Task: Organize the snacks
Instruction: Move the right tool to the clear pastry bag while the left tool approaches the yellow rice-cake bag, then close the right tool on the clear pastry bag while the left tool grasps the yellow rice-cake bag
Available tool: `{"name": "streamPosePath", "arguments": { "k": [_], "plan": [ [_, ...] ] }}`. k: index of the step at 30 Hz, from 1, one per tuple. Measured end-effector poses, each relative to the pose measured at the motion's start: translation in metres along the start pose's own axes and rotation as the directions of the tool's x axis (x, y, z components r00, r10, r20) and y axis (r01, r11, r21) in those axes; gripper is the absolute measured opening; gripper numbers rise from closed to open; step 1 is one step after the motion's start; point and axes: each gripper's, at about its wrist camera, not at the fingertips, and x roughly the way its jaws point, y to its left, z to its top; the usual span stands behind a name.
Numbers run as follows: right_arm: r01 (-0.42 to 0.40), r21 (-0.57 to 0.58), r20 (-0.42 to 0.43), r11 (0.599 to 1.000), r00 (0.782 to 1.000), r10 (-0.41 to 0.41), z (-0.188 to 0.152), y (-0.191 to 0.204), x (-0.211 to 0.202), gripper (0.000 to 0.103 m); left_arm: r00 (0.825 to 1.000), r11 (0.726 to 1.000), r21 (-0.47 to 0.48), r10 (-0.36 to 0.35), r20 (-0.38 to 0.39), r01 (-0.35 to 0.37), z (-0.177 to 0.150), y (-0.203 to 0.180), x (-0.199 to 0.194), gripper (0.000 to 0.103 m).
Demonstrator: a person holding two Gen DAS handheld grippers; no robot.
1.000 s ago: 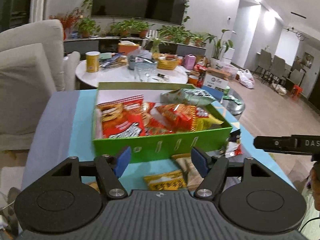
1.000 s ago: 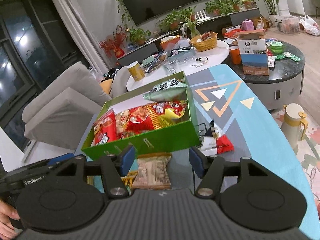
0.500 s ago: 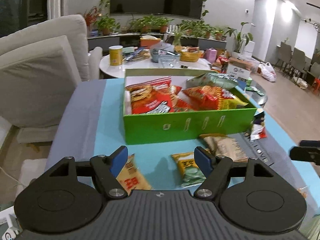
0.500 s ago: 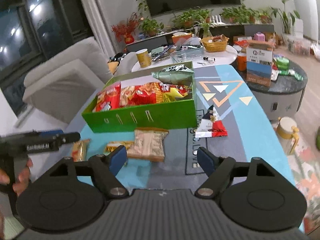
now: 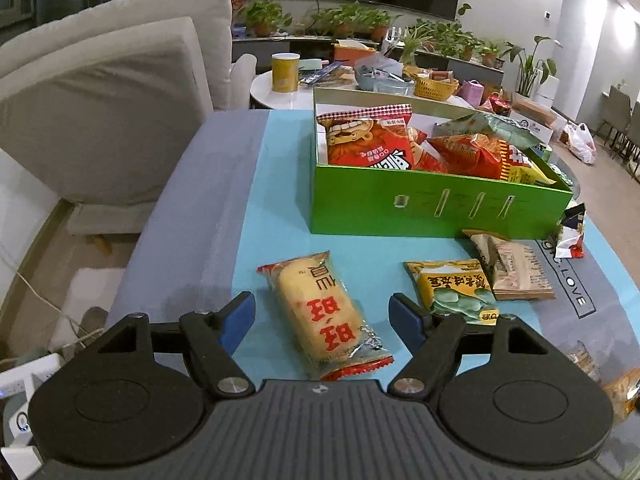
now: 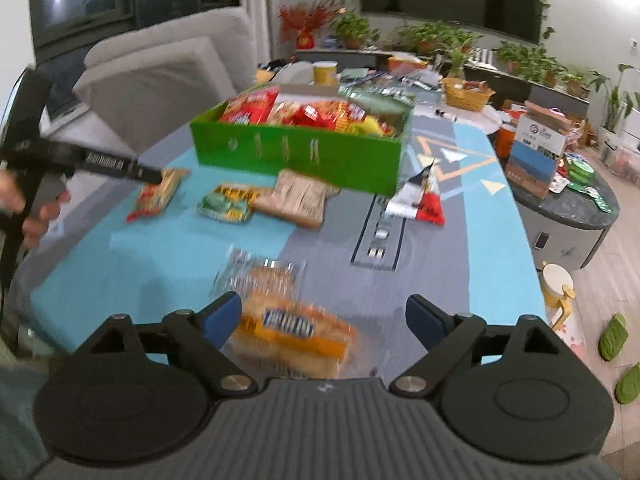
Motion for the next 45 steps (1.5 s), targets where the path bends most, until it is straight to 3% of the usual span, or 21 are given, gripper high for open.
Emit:
{"name": "streamPosePath", "arguments": {
  "k": [3, 11, 14, 18, 20, 23, 28, 30, 33, 37, 41, 43, 45],
  "plan": [
    [-0.006, -0.008, -0.012, 1.0, 1.0, 0.006, -0.005, 0.002, 0.004, 0.066, 1.0, 1.0, 0.012, 0.0, -0.002, 0.0, 0.0, -0.004, 0.002, 0.071],
    [0.01, 0.101, 0.018, 0.995, 1.0, -0.012, -0.002, -0.009, 0.014, 0.067, 0.999, 0.999, 0.021, 0.028, -0.031, -0.027, -0.004, -0.006, 0.013, 0.071],
    [0.092, 0.161, 0.043, 0.983, 0.994, -0.1, 0.002, -0.016, 0.023, 0.066, 0.998, 0.999, 0.012, 0.039, -0.046, -0.038, -0.003, -0.005, 0.018, 0.071],
    [0.282, 0.253, 0.0, 0.925, 0.957, -0.292, 0.007, -0.03, 0.036, 0.066, 0.998, 0.999, 0.02, 0.043, -0.05, -0.042, -0.005, -0.006, 0.019, 0.071],
    [0.236, 0.295, 0.04, 0.926, 0.965, -0.259, 0.005, -0.039, 0.026, 0.066, 0.998, 0.999, 0.023, 0.038, -0.05, -0.037, -0.006, -0.006, 0.02, 0.071],
    [0.089, 0.276, 0.089, 0.957, 0.989, -0.118, 0.005, -0.042, 0.007, 0.067, 0.998, 0.999, 0.025, 0.038, -0.056, -0.037, -0.007, -0.008, 0.023, 0.071],
    [-0.099, 0.026, 0.071, 0.995, 0.993, 0.097, -0.004, -0.019, -0.011, 0.068, 0.997, 0.999, 0.023, 0.044, -0.068, -0.042, -0.007, -0.01, 0.029, 0.071],
    [-0.088, -0.06, 0.037, 0.994, 0.995, 0.09, -0.011, -0.007, -0.006, 0.068, 0.996, 0.999, 0.022, 0.049, -0.071, -0.048, -0.006, -0.012, 0.031, 0.071],
    [-0.001, -0.093, -0.019, 0.996, 1.0, -0.001, -0.016, -0.001, 0.011, 0.068, 0.996, 0.998, 0.027, 0.057, -0.074, -0.056, -0.006, -0.014, 0.034, 0.071],
    [0.044, 0.079, -0.001, 0.996, 0.999, -0.044, -0.01, -0.021, 0.024, 0.068, 0.996, 0.998, 0.028, 0.054, -0.076, -0.052, -0.007, -0.015, 0.033, 0.071],
    [0.128, 0.318, 0.009, 0.939, 0.99, -0.138, -0.003, -0.051, 0.03, 0.068, 0.995, 0.998, 0.023, 0.058, -0.078, -0.056, -0.008, -0.015, 0.034, 0.071],
    [0.166, 0.347, 0.015, 0.923, 0.983, -0.182, 0.0, -0.054, 0.032, 0.068, 0.995, 0.998, 0.03, 0.057, -0.079, -0.054, -0.008, -0.016, 0.034, 0.071],
    [0.153, 0.317, 0.031, 0.936, 0.985, -0.172, 0.002, -0.053, 0.029, 0.068, 0.995, 0.998, 0.027, 0.059, -0.079, -0.057, -0.007, -0.016, 0.035, 0.071]
  ]
}}
